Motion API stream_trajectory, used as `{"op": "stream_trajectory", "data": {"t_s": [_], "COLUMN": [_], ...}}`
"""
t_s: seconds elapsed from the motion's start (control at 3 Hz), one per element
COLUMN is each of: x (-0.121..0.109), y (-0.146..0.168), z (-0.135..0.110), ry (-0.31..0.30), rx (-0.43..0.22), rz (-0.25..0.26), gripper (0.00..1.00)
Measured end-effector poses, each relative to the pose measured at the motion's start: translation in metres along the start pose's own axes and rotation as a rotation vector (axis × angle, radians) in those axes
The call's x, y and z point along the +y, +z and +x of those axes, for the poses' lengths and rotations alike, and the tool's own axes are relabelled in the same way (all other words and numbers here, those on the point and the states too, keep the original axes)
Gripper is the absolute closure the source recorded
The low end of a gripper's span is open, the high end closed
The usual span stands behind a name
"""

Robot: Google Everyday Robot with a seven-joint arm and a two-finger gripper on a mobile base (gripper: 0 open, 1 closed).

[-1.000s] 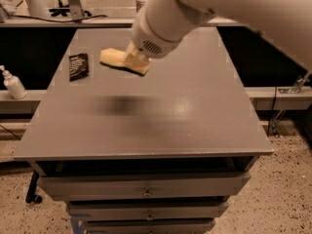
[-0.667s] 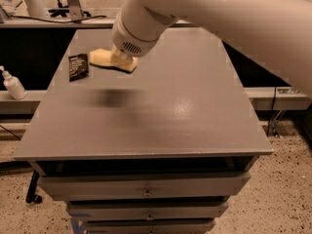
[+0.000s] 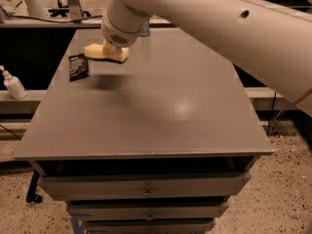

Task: Move sponge near rxbar chocolate

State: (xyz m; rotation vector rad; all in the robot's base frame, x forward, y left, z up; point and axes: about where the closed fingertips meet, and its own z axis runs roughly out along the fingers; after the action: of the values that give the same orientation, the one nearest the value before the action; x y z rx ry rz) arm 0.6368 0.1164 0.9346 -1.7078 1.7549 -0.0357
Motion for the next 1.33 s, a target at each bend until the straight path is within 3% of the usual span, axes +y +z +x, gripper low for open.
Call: {"op": "stream_trajectory", "data": {"t_s": [0.33, 0.67, 1.33], "x": [-0.005, -0.001, 0.004], "y": [0.029, 0.055, 0.080], "z": [0.001, 0.001, 0.005], "ry": [-0.002, 0.007, 0.020], "rx": [0.001, -0.002, -0.006], "rz": [-0.025, -0.066, -0.110], "gripper": [1.00, 0.82, 0.35]}}
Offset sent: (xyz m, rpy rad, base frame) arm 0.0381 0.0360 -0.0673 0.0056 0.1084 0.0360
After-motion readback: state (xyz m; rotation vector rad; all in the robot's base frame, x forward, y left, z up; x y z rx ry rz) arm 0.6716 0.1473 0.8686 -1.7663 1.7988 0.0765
